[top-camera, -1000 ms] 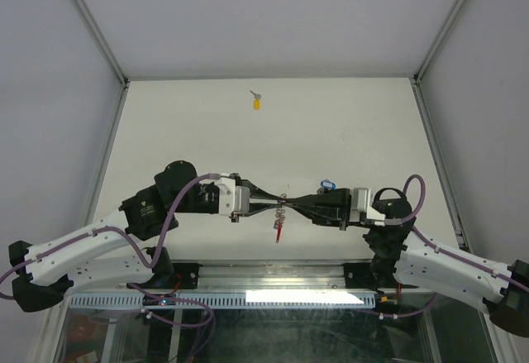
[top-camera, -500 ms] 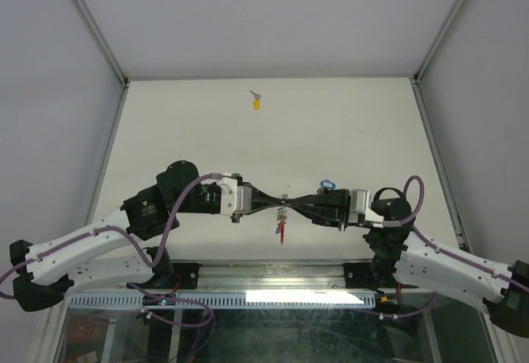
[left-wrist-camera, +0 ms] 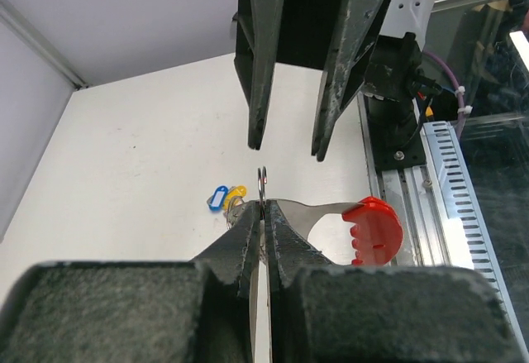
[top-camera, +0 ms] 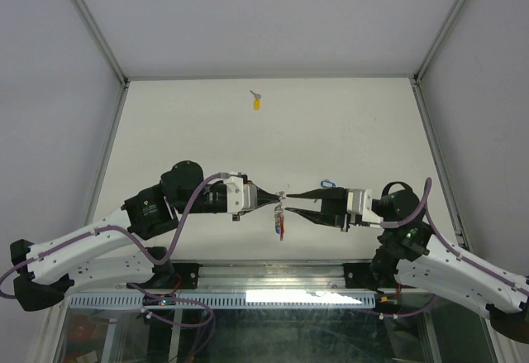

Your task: Put the keys on the keyring

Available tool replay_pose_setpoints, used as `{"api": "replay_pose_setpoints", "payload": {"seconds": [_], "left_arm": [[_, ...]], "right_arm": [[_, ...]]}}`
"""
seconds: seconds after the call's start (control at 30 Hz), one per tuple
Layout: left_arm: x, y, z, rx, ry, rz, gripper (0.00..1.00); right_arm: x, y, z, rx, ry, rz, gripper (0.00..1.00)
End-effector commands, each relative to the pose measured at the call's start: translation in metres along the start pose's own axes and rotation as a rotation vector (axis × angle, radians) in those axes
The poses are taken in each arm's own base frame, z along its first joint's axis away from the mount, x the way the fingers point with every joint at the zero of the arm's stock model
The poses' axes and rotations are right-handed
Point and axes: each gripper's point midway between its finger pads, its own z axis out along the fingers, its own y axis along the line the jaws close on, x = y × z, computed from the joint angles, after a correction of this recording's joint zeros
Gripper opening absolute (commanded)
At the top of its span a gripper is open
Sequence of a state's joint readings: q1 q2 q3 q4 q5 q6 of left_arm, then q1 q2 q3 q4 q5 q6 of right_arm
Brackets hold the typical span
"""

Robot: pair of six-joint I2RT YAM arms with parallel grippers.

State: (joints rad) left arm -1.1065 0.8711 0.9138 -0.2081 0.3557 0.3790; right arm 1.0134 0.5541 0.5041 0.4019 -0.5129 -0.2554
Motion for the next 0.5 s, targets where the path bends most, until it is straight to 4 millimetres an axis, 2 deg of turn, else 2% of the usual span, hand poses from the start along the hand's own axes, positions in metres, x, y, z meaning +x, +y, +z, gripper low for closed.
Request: {"api": "replay_pose_setpoints", "payload": {"seconds": [0.0,0.47], "left_arm": [[-0.017,0.012,-0.004,-0.050,-0.031,0.044,0.00],[-0.006,0.011,-0.002,-0.021,0.043,0.064,0.00]], "right_arm": [[0.001,-0.001,-0.009,-0.006,0.102,-0.021,0.32],[0.012,-0.011,-0.004,-0.002,0.249,0.010,0.31]]}}
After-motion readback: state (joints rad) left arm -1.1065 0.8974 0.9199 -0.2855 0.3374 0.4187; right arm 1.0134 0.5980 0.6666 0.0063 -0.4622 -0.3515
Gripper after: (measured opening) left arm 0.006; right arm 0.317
